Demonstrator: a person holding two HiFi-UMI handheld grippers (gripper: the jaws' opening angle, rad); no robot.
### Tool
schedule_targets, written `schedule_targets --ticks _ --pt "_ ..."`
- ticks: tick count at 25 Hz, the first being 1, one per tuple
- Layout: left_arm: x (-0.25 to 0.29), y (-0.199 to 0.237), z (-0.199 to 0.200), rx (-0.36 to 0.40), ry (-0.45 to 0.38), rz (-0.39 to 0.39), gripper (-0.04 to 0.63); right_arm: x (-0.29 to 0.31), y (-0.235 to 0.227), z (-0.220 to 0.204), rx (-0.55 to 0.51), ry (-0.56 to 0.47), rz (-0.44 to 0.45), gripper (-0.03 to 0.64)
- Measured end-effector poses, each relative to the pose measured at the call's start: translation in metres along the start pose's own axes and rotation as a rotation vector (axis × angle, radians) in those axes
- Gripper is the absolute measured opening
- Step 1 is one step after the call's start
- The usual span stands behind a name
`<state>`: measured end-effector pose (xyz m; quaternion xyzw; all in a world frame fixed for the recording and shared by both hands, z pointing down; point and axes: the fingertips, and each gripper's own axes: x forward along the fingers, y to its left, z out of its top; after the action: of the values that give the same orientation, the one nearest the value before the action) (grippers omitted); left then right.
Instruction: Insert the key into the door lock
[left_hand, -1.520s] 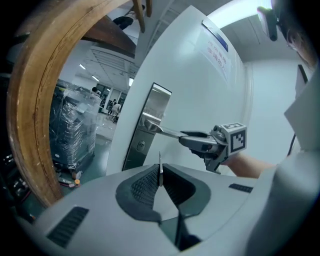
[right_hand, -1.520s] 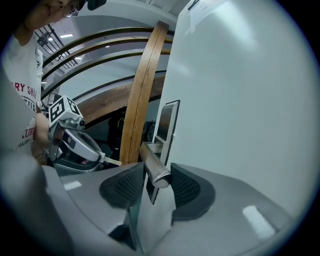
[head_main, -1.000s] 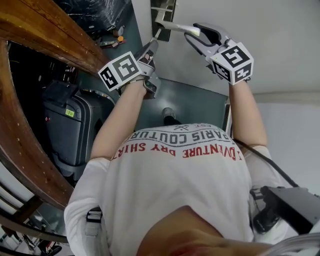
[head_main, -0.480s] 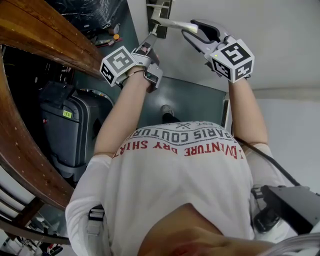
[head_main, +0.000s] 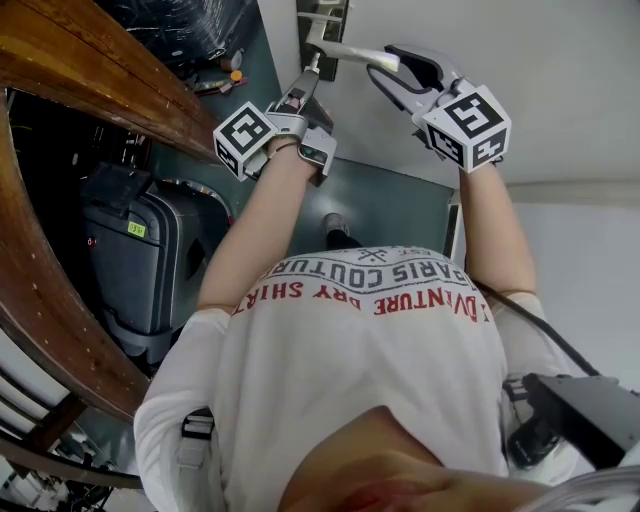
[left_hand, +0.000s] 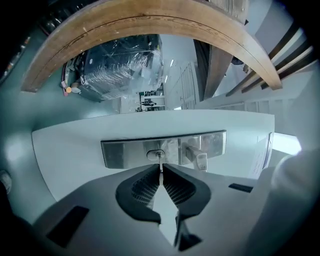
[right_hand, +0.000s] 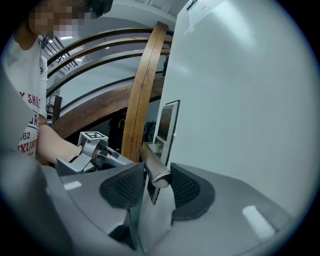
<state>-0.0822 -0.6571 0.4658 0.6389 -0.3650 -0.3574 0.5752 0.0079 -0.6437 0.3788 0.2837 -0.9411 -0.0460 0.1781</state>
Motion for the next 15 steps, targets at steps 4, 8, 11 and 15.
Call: schedule_targets --ticks 4,8,11,15 --pt "0.004 0.000 0.002 -0.035 -0.045 -0.021 0.023 0.001 0.003 0.002 -0.007 -0.002 0.005 0.160" --pt "0.009 -0.001 0.003 -0.040 -0.065 -0.034 0.023 0.000 0.003 0.003 -0.009 -0.008 0.005 0.160" --pt "0.015 0.001 0.004 -0.048 -0.084 -0.036 0.023 0.000 0.001 0.001 -0.006 -0.008 0.011 0.158" --pt "0.021 0.000 0.007 -0.051 -0.098 -0.041 0.023 0.000 0.003 0.001 -0.009 -0.005 0.016 0.155"
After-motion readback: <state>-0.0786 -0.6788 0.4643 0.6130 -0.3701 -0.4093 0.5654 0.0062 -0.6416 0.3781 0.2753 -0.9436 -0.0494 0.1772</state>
